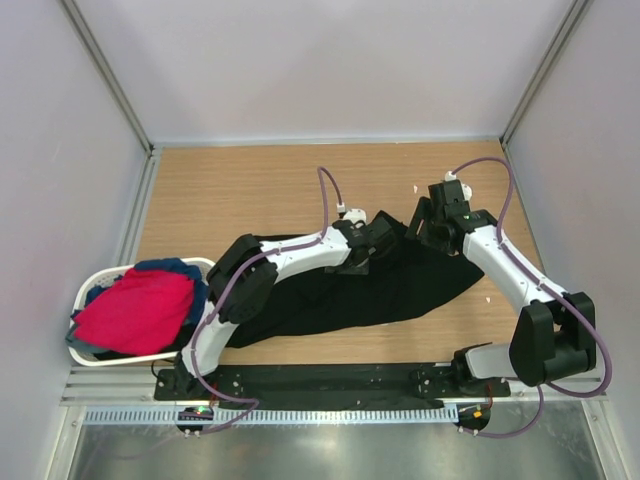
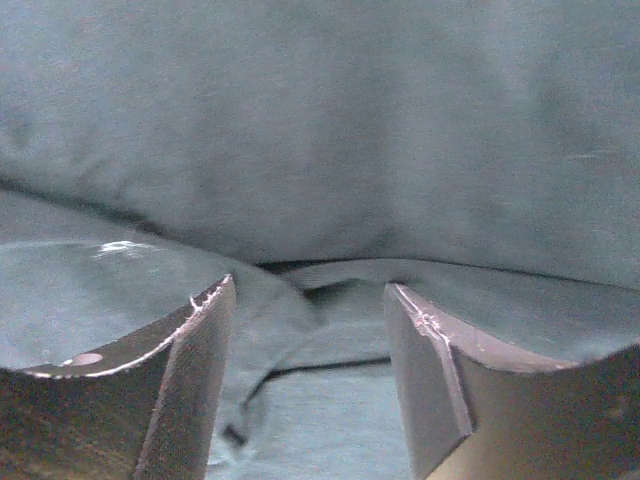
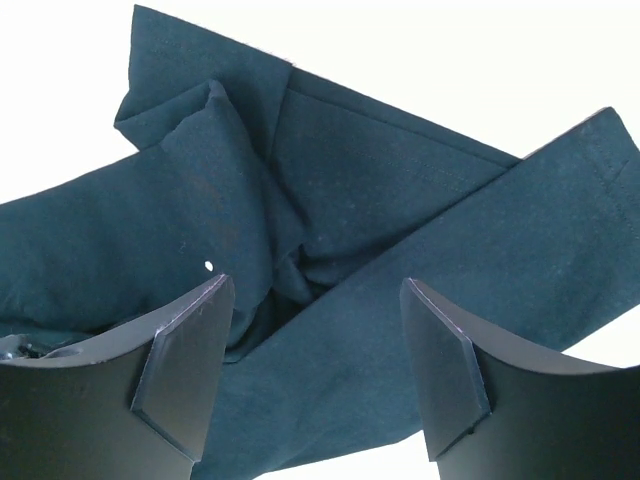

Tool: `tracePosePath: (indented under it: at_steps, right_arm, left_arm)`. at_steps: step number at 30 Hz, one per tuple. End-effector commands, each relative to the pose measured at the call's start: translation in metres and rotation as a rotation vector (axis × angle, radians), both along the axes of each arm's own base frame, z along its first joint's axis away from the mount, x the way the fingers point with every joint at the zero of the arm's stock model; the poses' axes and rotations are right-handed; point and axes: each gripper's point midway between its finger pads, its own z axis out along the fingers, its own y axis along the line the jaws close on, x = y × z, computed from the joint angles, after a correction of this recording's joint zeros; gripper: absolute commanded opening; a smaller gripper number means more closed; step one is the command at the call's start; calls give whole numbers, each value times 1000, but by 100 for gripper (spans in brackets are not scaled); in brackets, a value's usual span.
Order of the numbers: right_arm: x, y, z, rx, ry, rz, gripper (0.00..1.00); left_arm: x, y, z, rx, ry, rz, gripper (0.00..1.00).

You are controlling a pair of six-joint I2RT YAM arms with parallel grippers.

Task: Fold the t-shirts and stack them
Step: Flatten the tshirt out

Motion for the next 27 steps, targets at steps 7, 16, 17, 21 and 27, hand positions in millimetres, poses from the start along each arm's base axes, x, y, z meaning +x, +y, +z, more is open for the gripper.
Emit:
tracePosePath:
  at_steps: [7,16,17,21,27]
  right_arm:
    - [9,-4,17,-9,-77,-4,73]
    - [9,-1,13,6,-62,1,73]
    - [9,-1,13,7,-63,5,73]
    - [9,17,14,73,-63,84,72]
    - [12,43,9,134,-61,155,67]
  left_arm:
    - [4,23,2,98,-46,34,52]
    - [-3,26,-3,89,-14,21,14]
    - [-2,27,3,88,-25,27,8]
    - [5,39,43,41,-68,58,0]
    - [5,90,121,-116,-196,171,0]
